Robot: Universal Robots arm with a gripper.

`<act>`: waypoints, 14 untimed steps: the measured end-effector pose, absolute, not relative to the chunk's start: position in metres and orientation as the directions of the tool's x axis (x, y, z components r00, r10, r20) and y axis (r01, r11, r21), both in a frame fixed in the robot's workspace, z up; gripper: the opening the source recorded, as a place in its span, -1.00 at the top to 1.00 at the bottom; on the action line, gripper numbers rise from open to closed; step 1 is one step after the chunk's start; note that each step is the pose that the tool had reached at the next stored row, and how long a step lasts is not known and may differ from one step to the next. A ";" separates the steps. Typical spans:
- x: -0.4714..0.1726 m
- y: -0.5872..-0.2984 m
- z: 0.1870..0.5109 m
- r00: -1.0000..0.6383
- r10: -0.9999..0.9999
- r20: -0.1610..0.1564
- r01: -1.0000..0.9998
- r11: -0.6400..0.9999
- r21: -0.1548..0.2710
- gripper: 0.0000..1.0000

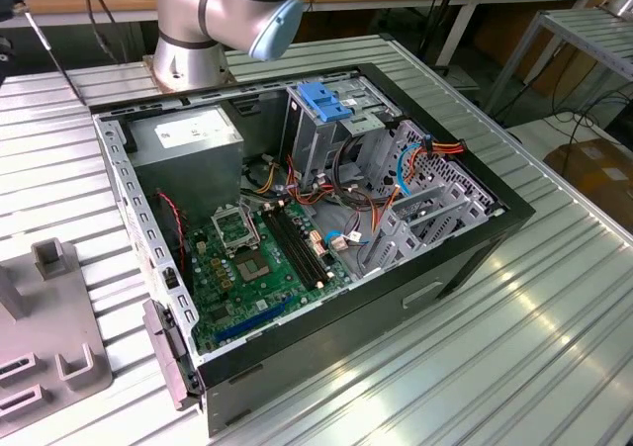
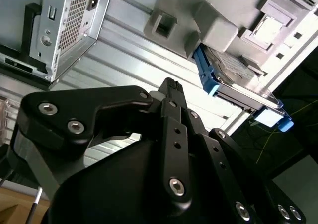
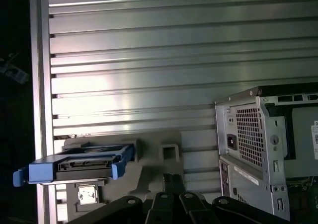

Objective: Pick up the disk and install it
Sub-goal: 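Reach for the disk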

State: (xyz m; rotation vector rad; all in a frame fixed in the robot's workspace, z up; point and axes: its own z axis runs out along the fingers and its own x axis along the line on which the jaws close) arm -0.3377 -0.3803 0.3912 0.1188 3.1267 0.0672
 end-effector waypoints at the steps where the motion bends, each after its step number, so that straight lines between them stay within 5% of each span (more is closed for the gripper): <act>1: -0.342 -0.380 0.391 -0.997 0.076 -0.010 0.076 0.996 0.043 0.80; 14: -0.410 -0.373 0.390 -0.997 0.076 -0.010 0.076 0.996 0.043 0.80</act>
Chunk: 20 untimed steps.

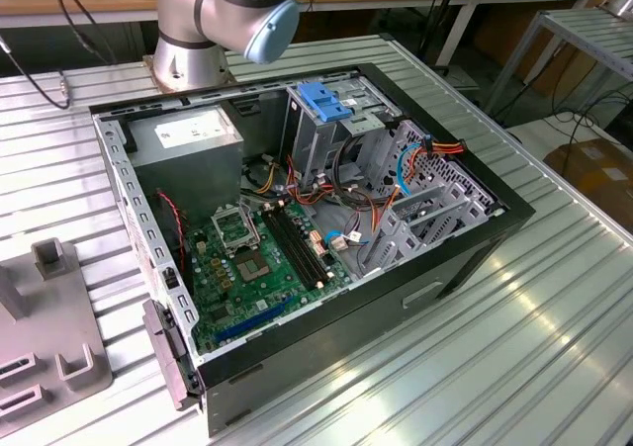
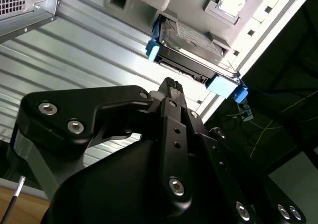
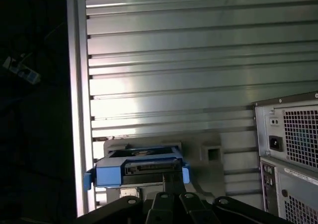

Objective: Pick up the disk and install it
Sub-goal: 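Reach for the disk, then pick up the disk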

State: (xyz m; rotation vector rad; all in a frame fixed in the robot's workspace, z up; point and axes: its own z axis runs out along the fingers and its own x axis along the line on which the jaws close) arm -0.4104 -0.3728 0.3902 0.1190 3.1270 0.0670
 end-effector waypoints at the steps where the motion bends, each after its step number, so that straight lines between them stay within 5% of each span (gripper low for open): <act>1: -0.414 -0.372 0.390 -0.997 0.076 -0.010 0.076 0.996 0.043 0.80; 20: -0.470 -0.369 0.389 -0.997 0.076 -0.010 0.075 0.996 0.043 0.80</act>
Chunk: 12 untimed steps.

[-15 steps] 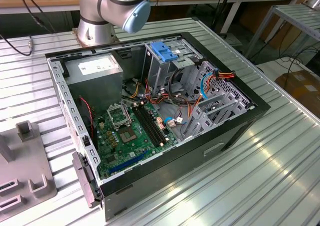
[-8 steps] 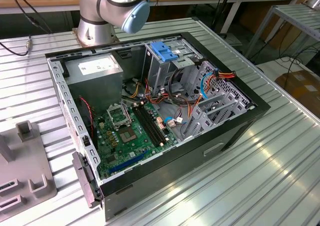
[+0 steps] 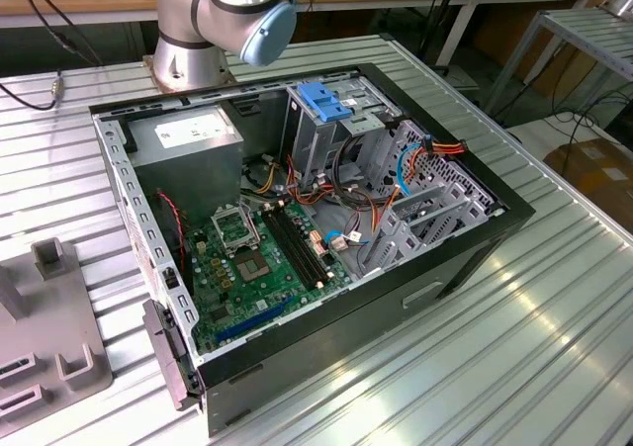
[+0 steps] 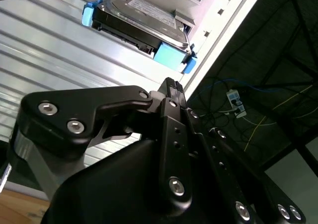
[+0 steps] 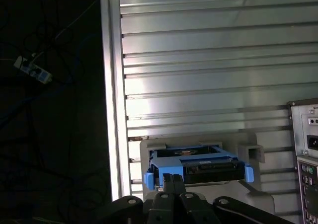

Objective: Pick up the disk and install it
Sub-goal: 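Pick up the disk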

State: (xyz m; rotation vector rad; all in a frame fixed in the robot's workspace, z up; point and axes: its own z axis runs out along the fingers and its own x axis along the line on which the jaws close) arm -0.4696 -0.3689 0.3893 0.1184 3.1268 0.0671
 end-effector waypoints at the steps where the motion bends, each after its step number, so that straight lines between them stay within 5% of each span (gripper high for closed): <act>1: -0.470 -0.369 0.389 -0.997 0.076 -0.010 0.075 0.996 0.043 0.80; 12: -0.470 -0.369 0.389 -1.000 -0.022 -0.010 -0.023 0.999 0.043 0.80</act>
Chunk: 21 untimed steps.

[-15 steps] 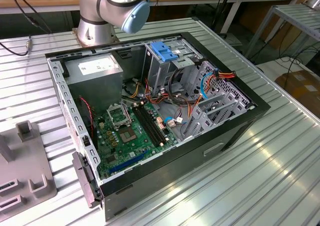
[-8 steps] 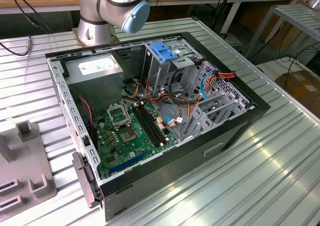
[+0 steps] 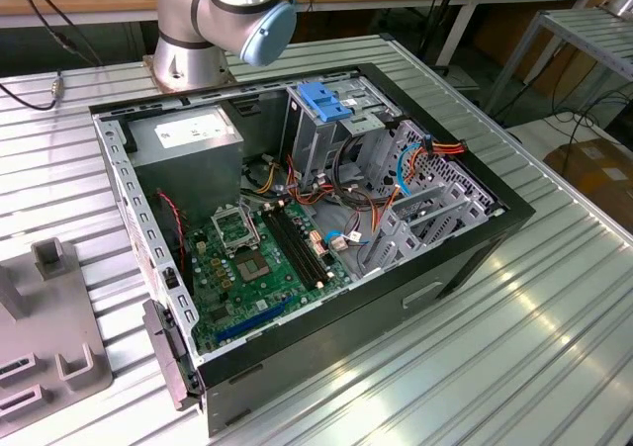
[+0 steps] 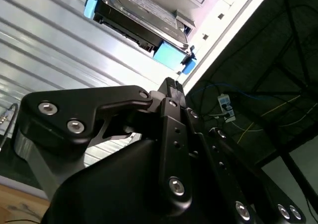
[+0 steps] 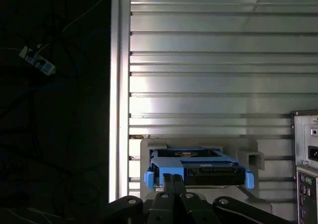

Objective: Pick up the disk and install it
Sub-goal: 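Pick up the disk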

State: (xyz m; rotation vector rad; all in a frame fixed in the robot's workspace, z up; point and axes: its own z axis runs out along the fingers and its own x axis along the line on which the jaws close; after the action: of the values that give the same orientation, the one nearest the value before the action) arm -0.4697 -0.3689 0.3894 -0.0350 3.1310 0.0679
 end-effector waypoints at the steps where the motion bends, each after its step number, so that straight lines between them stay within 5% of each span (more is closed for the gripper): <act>1: -0.470 -0.369 0.389 -0.999 -0.036 -0.010 -0.036 0.998 0.043 0.80; 21: -0.470 -0.369 0.387 -0.872 -0.489 -0.010 -0.489 0.871 0.043 0.80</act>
State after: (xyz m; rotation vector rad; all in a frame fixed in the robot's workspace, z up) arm -0.4696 -0.3689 0.3871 -0.7948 3.0397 0.0698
